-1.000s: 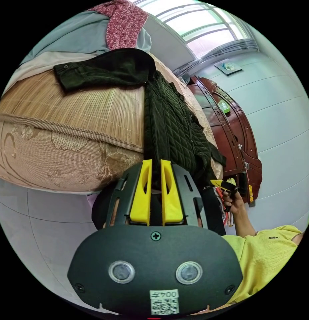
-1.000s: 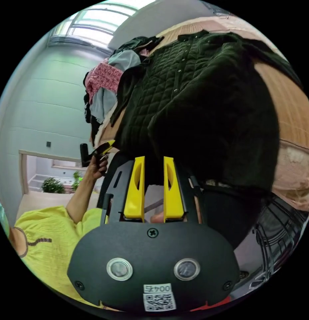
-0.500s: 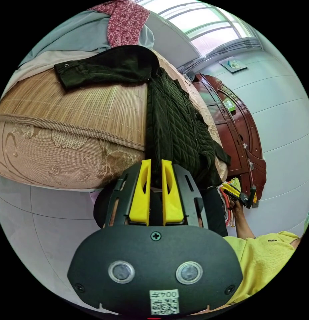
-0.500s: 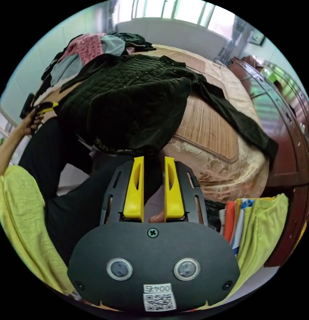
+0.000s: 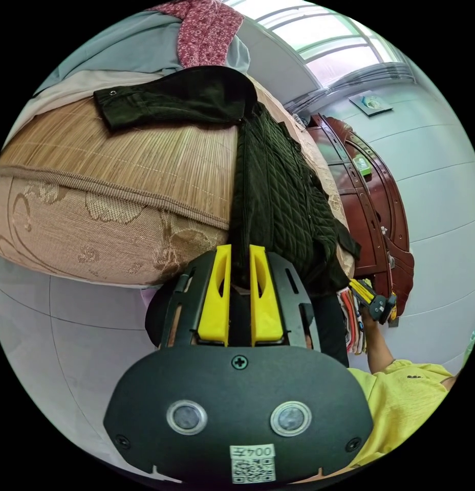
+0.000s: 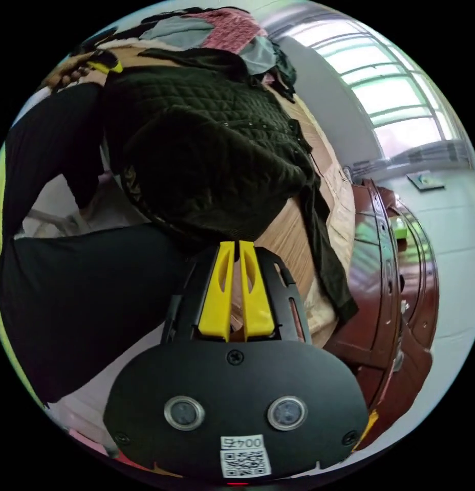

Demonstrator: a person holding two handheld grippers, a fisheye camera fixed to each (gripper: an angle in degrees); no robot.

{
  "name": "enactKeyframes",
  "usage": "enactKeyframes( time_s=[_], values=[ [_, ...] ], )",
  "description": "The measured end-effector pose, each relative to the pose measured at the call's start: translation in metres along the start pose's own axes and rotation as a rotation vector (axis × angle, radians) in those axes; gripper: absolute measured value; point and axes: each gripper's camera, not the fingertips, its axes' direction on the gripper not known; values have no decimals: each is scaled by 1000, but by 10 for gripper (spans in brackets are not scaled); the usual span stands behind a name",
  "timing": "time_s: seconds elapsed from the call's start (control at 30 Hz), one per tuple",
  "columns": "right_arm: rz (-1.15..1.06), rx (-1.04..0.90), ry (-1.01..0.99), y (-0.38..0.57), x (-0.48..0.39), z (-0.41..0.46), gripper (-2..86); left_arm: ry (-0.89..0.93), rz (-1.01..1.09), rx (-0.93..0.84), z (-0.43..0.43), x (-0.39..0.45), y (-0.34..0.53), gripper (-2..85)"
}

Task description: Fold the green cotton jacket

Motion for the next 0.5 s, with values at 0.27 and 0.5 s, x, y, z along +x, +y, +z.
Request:
enactKeyframes(
  time_s=[0.27, 0.5],
  values=[
    [643, 23, -580, 145, 95, 66, 30, 9, -13, -15, 6, 2, 4, 74],
    [1144, 271, -1140, 232, 140, 132, 203, -19, -37, 86, -4, 1, 18, 128]
  ],
)
